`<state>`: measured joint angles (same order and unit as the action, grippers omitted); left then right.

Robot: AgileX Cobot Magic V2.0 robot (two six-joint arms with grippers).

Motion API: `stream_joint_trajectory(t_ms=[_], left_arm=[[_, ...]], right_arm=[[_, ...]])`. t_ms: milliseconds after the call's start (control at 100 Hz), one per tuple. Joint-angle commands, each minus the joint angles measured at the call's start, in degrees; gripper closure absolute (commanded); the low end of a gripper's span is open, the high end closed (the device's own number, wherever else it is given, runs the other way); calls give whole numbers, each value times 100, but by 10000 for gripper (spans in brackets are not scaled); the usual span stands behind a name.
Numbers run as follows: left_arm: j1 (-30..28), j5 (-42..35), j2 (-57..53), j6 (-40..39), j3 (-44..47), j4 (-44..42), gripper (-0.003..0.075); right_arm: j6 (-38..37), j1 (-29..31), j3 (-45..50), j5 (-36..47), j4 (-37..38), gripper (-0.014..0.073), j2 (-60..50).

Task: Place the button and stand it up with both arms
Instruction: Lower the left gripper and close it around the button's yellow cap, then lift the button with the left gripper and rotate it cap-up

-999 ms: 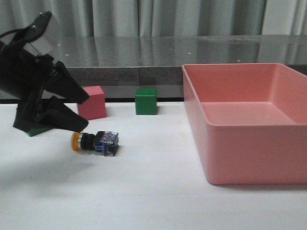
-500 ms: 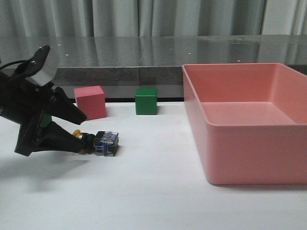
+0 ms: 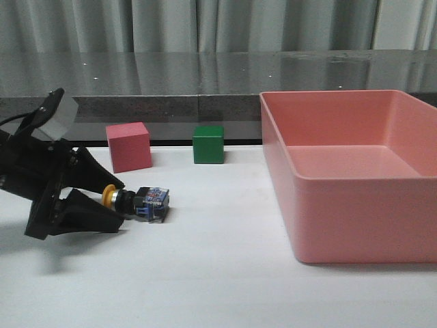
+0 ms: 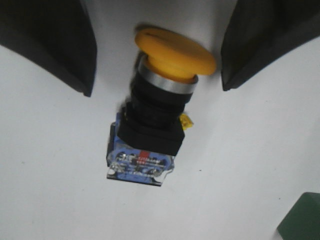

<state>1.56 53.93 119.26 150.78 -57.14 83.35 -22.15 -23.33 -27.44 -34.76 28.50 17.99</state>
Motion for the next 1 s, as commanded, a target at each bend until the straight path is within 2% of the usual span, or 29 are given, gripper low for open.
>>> stream_joint_trajectory(t_ms=[0, 90, 140, 240, 450, 510, 580, 650, 740, 820, 989], left_arm=[[-19, 268, -190, 43, -106, 202, 281], [-19, 334, -190, 43, -106, 202, 431], [-33, 375, -190, 43, -106, 202, 552], [-56, 456, -262, -48, -106, 212, 741], [-199, 506, -994, -914, -106, 209, 739], [-210, 149, -1379, -1309, -153, 187, 739], [-171, -531, -1834, -2259, -255, -10, 739], [-65, -948, -2243, -3142, -445, -854, 739], [144, -984, -2607, -4321, -798, -2426, 739], [415, -775, -2743, -5418, -1188, -3823, 739], [1230, -95, -2693, -7029, -1807, -6568, 739]], right_arm=[[-22, 30, -145, 434, 133, 655, 51], [-22, 30, -145, 434, 133, 655, 51], [-22, 30, -145, 434, 133, 655, 51], [-16, 30, -145, 434, 138, 655, 51], [-16, 30, -145, 434, 138, 655, 51], [-16, 30, -145, 434, 138, 655, 51], [-16, 30, -145, 434, 138, 655, 51], [-16, 30, -145, 434, 138, 655, 51], [-16, 30, -145, 434, 138, 655, 51], [-16, 30, -145, 434, 138, 655, 51], [-16, 30, -145, 434, 138, 655, 51]])
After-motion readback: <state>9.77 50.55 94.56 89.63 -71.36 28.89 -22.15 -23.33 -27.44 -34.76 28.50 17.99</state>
